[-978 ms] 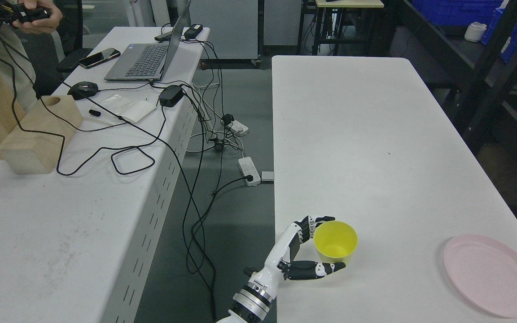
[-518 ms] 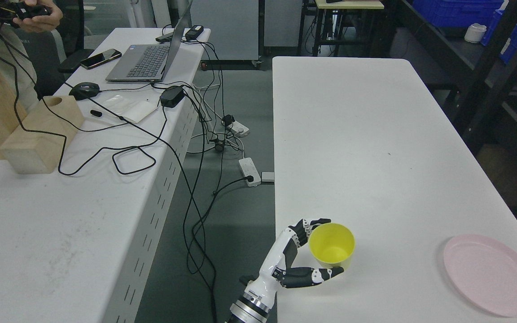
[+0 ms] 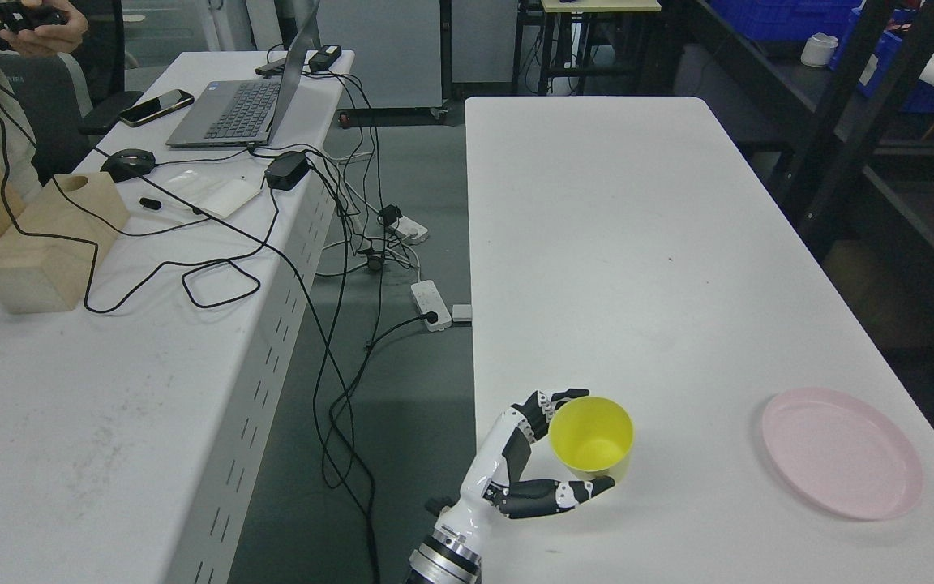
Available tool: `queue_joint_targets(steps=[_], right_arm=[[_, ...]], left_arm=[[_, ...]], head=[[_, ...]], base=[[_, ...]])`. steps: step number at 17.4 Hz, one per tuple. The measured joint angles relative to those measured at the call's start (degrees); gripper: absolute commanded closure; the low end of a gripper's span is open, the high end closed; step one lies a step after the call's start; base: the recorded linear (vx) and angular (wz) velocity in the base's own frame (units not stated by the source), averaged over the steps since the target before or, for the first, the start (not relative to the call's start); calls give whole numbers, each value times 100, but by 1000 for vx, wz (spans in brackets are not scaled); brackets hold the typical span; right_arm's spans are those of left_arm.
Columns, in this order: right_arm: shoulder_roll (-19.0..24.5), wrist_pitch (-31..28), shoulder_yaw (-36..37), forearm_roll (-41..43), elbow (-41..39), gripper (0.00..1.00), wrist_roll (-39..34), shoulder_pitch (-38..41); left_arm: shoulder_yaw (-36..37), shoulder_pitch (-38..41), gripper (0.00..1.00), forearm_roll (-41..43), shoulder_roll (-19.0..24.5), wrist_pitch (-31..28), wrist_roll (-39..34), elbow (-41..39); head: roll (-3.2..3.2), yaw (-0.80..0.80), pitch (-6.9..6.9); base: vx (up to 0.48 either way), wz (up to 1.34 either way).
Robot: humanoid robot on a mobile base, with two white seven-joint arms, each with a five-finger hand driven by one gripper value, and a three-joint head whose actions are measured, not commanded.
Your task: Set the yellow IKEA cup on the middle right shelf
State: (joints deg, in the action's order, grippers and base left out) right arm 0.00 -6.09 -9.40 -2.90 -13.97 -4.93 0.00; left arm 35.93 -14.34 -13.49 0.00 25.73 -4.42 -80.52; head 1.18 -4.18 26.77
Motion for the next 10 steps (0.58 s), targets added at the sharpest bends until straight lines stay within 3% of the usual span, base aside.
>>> queue_joint_targets(steps=[10], right_arm=[[0,0,0,0,0,1,0,1]], left_arm=[[-131,9,99,-3,0,1,5,-75]], head=[[0,0,0]], base=[[-157,-160]])
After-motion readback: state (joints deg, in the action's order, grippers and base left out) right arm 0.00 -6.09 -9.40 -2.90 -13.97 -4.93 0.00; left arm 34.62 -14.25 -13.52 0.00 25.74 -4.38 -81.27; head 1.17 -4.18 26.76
